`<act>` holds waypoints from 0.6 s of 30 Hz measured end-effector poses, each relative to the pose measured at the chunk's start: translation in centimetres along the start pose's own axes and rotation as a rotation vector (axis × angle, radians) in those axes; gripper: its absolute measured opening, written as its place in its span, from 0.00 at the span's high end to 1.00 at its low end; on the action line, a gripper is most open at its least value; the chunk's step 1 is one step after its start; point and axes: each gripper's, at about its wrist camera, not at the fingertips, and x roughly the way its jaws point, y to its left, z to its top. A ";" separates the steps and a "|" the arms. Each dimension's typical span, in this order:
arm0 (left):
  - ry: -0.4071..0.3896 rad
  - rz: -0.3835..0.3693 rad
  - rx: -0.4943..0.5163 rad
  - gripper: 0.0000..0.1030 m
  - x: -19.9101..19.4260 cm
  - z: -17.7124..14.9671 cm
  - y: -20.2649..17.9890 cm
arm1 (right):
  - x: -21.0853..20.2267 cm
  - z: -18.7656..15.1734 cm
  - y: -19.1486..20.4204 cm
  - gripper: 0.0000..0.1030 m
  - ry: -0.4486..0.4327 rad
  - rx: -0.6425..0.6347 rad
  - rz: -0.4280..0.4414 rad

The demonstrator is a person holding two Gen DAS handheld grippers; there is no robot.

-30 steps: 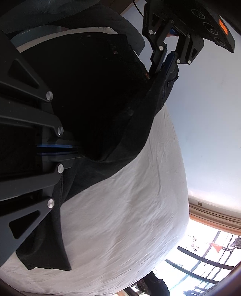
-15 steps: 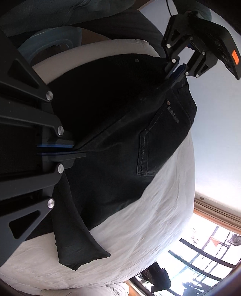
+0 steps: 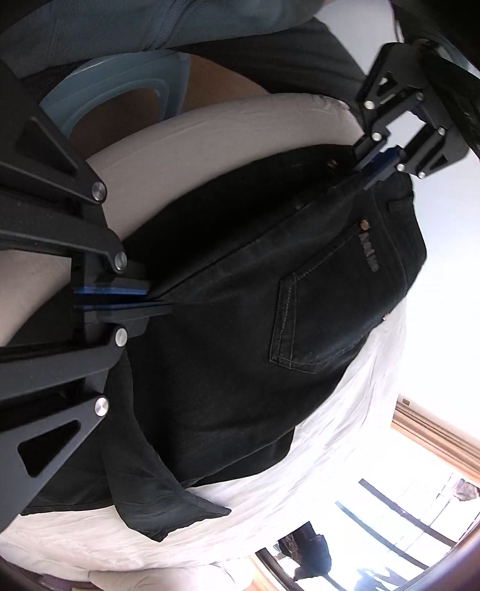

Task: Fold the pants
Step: 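Lift the waistband with both tools and fold it over toward the hems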

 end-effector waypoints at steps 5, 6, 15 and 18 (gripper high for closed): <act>0.005 -0.022 -0.002 0.89 0.3 -0.6 -0.2 | 0.4 -0.4 0.4 0.96 0.011 0.016 0.011; 0.007 -0.024 -0.004 0.89 0.4 -0.6 -0.1 | 0.6 -0.4 0.6 0.96 0.013 0.017 0.015; 0.022 -0.013 0.031 0.89 1.4 -0.6 -0.4 | 0.6 -1.2 1.4 0.96 0.022 0.003 0.004; 0.019 -0.006 0.024 0.89 2.1 -0.5 -0.7 | 0.8 -1.5 2.3 0.96 0.031 -0.011 -0.011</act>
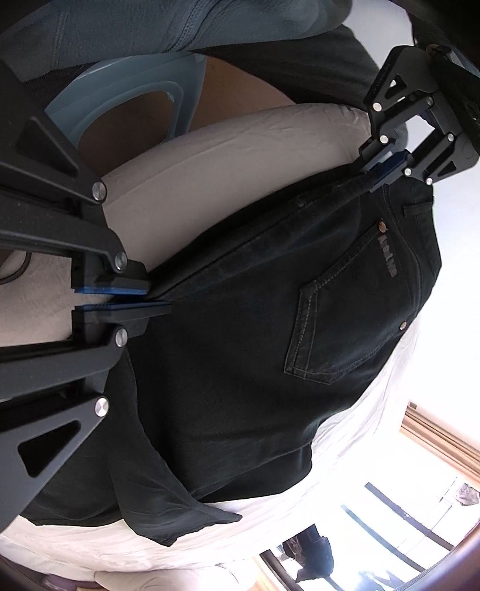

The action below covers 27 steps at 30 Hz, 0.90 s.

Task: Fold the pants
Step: 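Lift the waistband with both tools and fold it over toward the hems, then open both tools and release the folded waistband onto the jeans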

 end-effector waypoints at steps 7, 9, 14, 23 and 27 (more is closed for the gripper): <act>-0.002 -0.003 -0.061 0.79 0.0 0.1 0.6 | 0.5 -0.2 0.6 0.92 -0.001 0.011 -0.023; 0.008 0.001 -0.068 0.44 -0.7 0.3 0.6 | 0.3 -0.3 0.5 0.92 -0.008 0.030 -0.030; -0.030 -0.014 -0.133 0.23 -4.0 0.0 2.2 | -0.3 -0.5 -0.6 0.75 -0.023 0.099 -0.015; -0.252 -0.042 -0.297 0.23 -8.4 5.3 4.9 | -3.8 -0.2 -2.4 0.66 -0.134 0.231 0.053; -0.258 -0.088 -0.349 0.23 -4.1 9.2 5.0 | -3.6 1.3 -4.0 0.66 -0.199 0.342 0.097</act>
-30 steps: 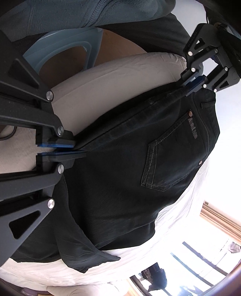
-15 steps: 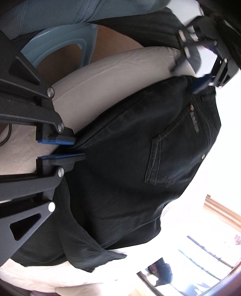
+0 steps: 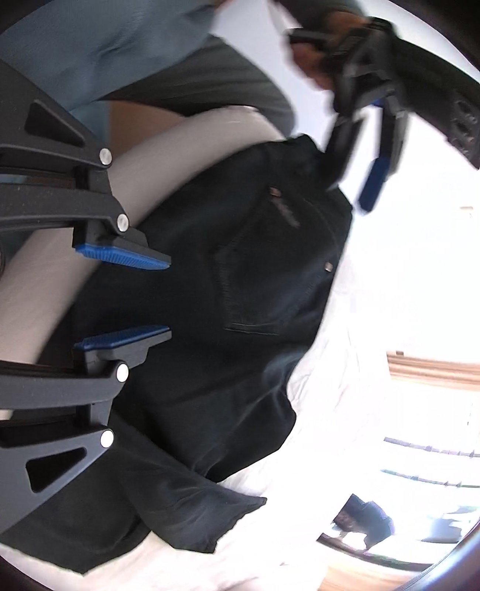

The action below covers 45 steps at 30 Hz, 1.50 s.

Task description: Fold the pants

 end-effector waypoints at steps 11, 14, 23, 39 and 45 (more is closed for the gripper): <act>0.070 0.027 -0.080 0.25 5.3 0.5 0.8 | 2.6 -1.8 -1.7 0.56 0.083 0.171 0.015; 0.027 -0.019 -0.099 0.25 5.6 2.5 0.5 | 2.6 -1.6 -1.9 0.47 0.070 0.192 0.011; 0.224 -0.056 0.025 0.39 14.6 4.9 -2.4 | 3.1 -2.7 -2.9 0.45 0.100 0.259 0.039; 0.109 -0.019 -0.105 0.39 15.8 4.8 -0.9 | 1.8 10.9 -23.0 0.42 0.021 0.535 -0.339; 0.098 -0.044 -0.123 0.39 16.3 4.9 -0.6 | 9.9 14.2 -24.8 0.42 0.187 0.496 -0.401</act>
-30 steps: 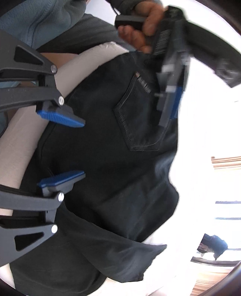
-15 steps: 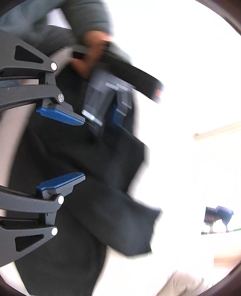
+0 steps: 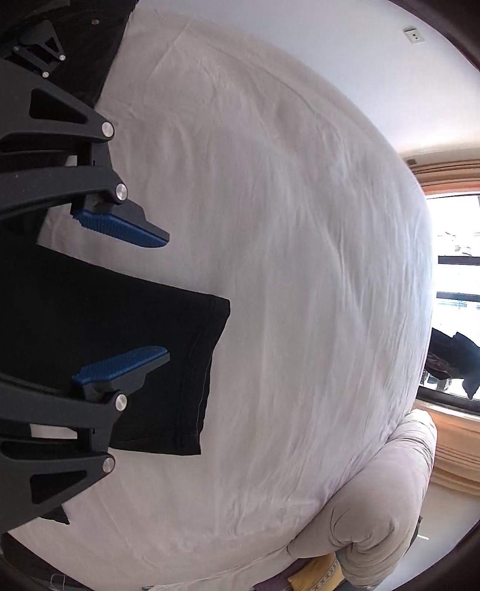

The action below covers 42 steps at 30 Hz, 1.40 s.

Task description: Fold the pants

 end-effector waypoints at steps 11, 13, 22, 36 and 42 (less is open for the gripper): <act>-0.012 -0.001 -0.005 0.38 0.2 -0.1 0.0 | 6.4 0.9 -1.4 0.44 0.148 0.066 -0.088; -0.015 -0.001 -0.005 0.38 0.1 -0.3 0.2 | 6.2 1.0 -1.5 0.58 0.147 0.073 -0.055; -0.014 0.017 0.006 0.38 0.0 -0.5 -0.3 | 4.9 0.6 -3.4 0.91 0.110 0.120 0.004; 0.005 0.059 0.016 0.37 0.2 -0.1 -1.8 | -9.8 -10.0 -17.9 0.93 -0.278 0.529 0.037; 0.009 0.079 -0.003 0.36 0.5 0.2 -2.5 | -13.6 -20.2 -24.3 0.94 -0.358 0.765 -0.018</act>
